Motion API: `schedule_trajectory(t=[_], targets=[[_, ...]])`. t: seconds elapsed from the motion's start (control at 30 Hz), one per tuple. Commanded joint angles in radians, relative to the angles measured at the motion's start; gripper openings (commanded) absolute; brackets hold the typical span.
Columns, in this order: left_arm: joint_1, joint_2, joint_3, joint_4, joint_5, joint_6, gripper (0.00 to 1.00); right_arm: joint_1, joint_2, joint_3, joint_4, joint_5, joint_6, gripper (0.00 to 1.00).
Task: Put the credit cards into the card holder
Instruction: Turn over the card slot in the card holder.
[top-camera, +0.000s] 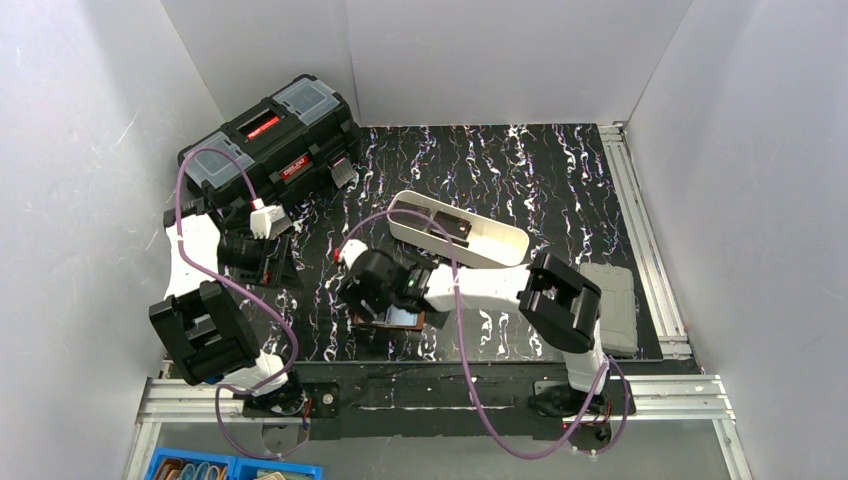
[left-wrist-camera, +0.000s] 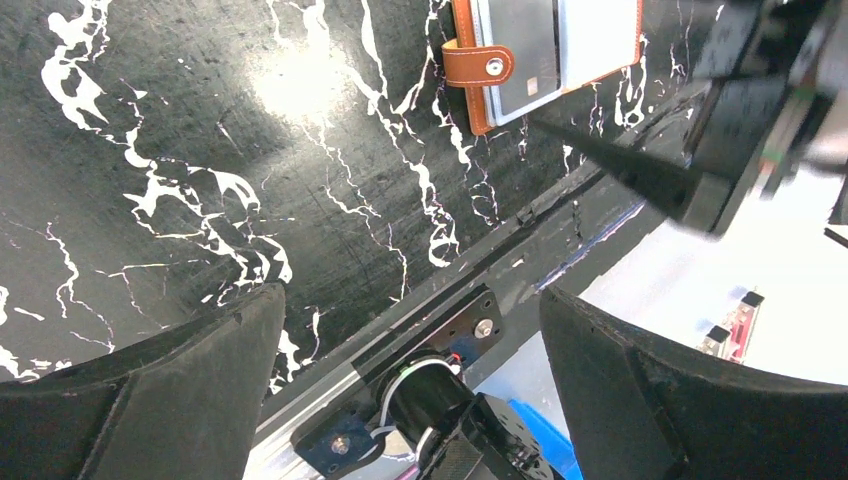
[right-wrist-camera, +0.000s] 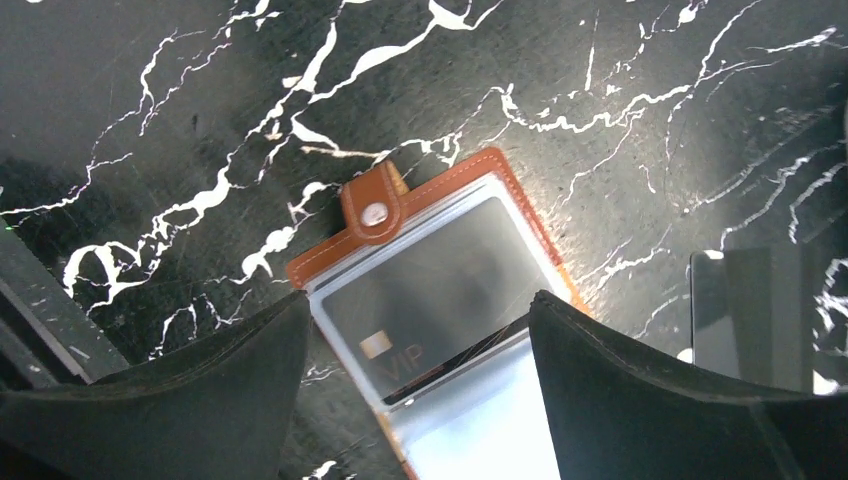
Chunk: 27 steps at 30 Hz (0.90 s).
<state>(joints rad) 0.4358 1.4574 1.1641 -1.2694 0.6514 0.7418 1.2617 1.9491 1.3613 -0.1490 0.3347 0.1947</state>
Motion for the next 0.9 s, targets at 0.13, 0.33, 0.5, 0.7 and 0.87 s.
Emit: schedule_trajectory(t=[0.13,0.33,0.5,0.7,0.87], targets=[[0.006,-0.006,0.0,-0.061,0.059,0.065,0.99,-0.155,0.02,0.084,-0.011,-0.498,-0.053,0.77],[0.006,-0.016,-0.011,-0.071,0.069,0.08,0.99,-0.164,0.05,0.065,0.009,-0.559,-0.061,0.76],[0.006,-0.019,-0.006,-0.085,0.087,0.108,0.99,-0.186,0.067,0.031,0.032,-0.558,-0.052,0.75],[0.003,-0.047,-0.02,-0.149,0.177,0.24,0.99,-0.201,0.051,0.019,0.051,-0.512,-0.05,0.76],[-0.08,-0.149,-0.103,-0.028,0.183,0.299,0.99,-0.25,0.012,-0.055,0.131,-0.527,-0.005,0.81]])
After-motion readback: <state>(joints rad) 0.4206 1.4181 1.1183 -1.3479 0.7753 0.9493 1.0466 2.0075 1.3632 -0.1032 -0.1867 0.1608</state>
